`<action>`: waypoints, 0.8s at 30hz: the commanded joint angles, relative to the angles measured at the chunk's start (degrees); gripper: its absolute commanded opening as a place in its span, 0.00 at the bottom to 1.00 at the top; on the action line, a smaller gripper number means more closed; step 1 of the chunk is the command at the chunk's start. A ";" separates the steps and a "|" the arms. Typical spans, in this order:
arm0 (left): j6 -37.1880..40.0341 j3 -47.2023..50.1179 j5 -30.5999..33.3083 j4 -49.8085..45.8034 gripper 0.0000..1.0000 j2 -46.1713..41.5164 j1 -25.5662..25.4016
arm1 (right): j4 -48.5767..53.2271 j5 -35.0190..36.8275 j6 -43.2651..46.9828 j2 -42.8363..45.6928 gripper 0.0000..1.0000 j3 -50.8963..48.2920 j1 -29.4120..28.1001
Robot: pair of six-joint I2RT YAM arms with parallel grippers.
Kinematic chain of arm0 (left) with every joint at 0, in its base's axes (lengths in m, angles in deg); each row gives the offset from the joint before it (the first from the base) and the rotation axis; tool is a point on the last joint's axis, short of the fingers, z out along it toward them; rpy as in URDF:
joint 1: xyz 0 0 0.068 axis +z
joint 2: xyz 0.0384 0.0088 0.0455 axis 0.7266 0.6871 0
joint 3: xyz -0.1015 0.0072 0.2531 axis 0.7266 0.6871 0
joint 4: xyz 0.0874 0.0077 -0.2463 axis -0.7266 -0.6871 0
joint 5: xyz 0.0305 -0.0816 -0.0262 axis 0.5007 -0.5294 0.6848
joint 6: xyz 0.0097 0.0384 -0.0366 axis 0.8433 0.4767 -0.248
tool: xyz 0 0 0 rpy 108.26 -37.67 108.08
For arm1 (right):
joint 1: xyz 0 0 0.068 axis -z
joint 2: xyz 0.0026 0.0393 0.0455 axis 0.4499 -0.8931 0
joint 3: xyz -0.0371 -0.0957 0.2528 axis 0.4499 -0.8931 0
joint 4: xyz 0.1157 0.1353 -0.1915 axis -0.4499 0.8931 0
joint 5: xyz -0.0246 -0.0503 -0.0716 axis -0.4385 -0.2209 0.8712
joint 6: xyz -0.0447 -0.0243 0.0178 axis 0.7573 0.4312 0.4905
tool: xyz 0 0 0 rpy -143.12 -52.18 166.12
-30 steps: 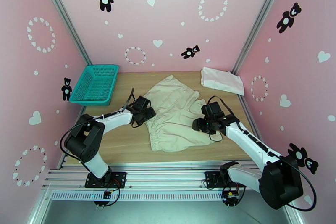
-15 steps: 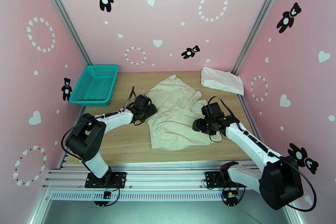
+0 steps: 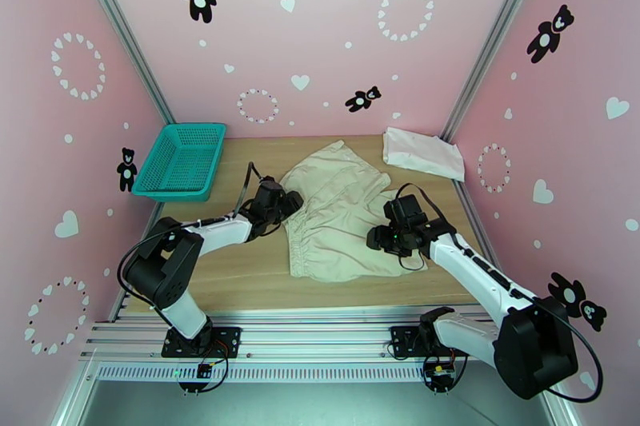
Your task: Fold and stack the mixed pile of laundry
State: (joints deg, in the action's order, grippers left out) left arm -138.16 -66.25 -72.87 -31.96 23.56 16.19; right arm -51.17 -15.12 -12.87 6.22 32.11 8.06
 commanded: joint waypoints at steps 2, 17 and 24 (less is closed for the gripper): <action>2.24 0.83 -4.57 8.31 0.58 -0.71 -1.00 | -0.07 0.19 0.43 0.29 0.57 -0.25 -0.31; 10.87 -2.55 -2.58 -12.49 0.66 -5.45 -1.08 | -0.58 0.36 0.52 0.26 0.58 -0.88 -0.28; 11.47 -0.50 -0.45 -20.99 0.77 -8.74 2.55 | -1.67 -0.25 0.37 -0.65 0.58 -1.05 -0.30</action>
State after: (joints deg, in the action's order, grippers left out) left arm -128.02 -67.97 -74.77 -47.17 14.29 16.75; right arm -51.73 -15.18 -12.87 6.08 31.87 8.04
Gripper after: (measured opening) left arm 0.765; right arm 0.575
